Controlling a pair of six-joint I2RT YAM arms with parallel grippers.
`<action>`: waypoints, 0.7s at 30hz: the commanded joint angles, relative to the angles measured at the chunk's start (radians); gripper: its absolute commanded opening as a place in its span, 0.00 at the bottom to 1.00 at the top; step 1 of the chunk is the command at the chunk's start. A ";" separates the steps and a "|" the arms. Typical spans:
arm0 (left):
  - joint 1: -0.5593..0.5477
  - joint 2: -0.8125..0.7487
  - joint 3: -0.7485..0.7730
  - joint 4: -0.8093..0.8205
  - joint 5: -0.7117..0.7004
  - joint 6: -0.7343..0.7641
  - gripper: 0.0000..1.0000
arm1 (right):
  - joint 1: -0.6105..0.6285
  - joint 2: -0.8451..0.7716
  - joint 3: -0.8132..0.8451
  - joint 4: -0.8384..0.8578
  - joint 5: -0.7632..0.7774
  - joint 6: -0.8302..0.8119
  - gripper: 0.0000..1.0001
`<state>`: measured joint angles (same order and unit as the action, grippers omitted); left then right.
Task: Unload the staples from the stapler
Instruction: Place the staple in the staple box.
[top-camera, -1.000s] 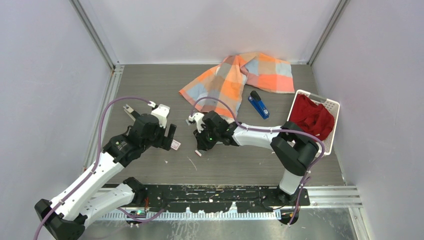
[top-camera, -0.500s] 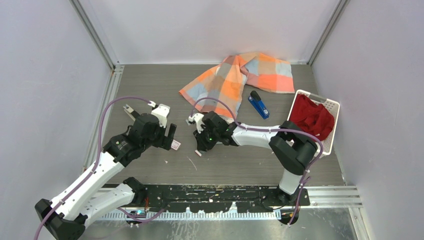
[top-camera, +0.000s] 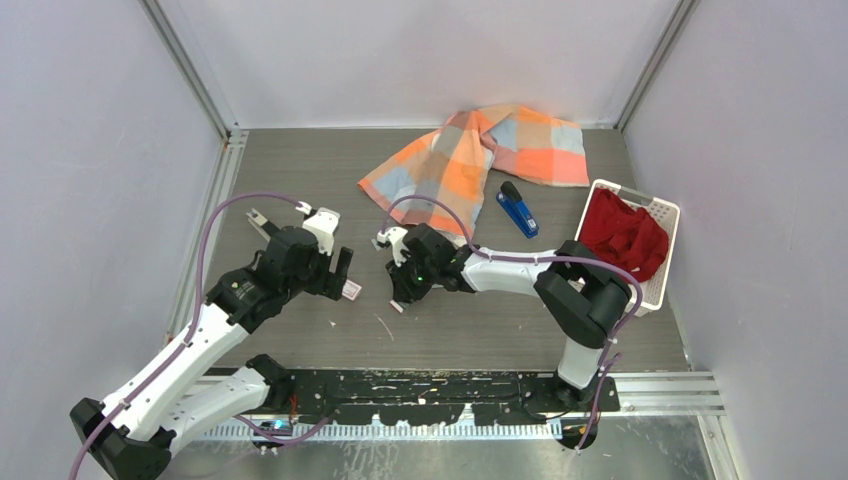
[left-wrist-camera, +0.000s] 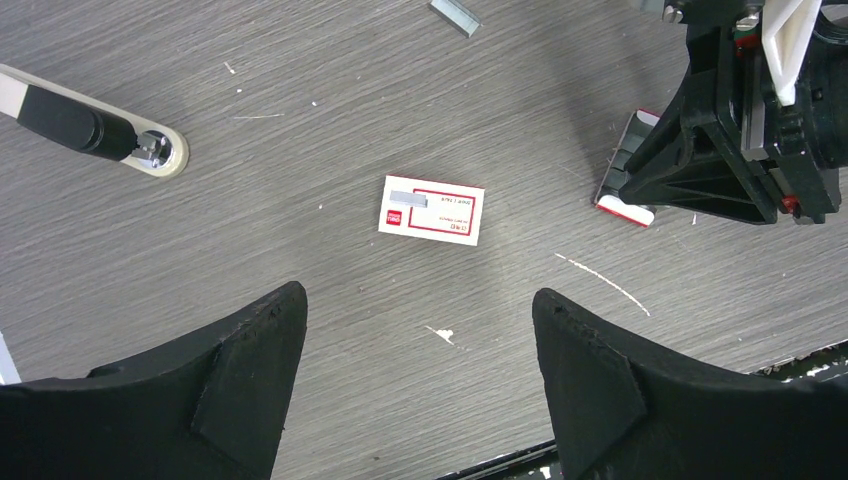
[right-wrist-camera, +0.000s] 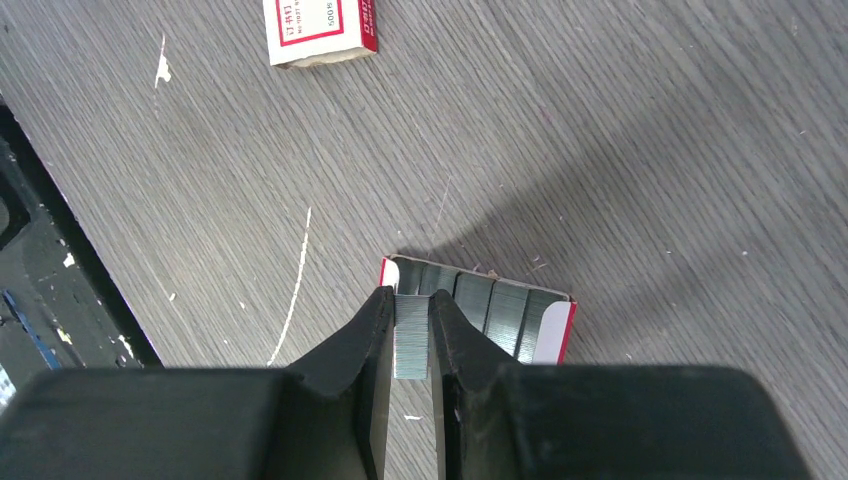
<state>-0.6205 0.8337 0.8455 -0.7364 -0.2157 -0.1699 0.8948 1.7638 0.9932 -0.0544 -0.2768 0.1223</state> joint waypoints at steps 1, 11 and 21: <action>0.005 -0.003 0.021 0.048 0.009 0.017 0.82 | 0.004 -0.009 0.013 0.052 -0.014 0.019 0.15; 0.006 -0.003 0.021 0.048 0.011 0.017 0.83 | 0.004 0.006 0.016 0.050 0.000 0.022 0.16; 0.007 -0.004 0.021 0.048 0.013 0.017 0.83 | 0.004 0.014 0.018 0.047 -0.008 0.021 0.16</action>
<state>-0.6193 0.8337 0.8455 -0.7361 -0.2092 -0.1699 0.8948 1.7782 0.9932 -0.0448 -0.2752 0.1383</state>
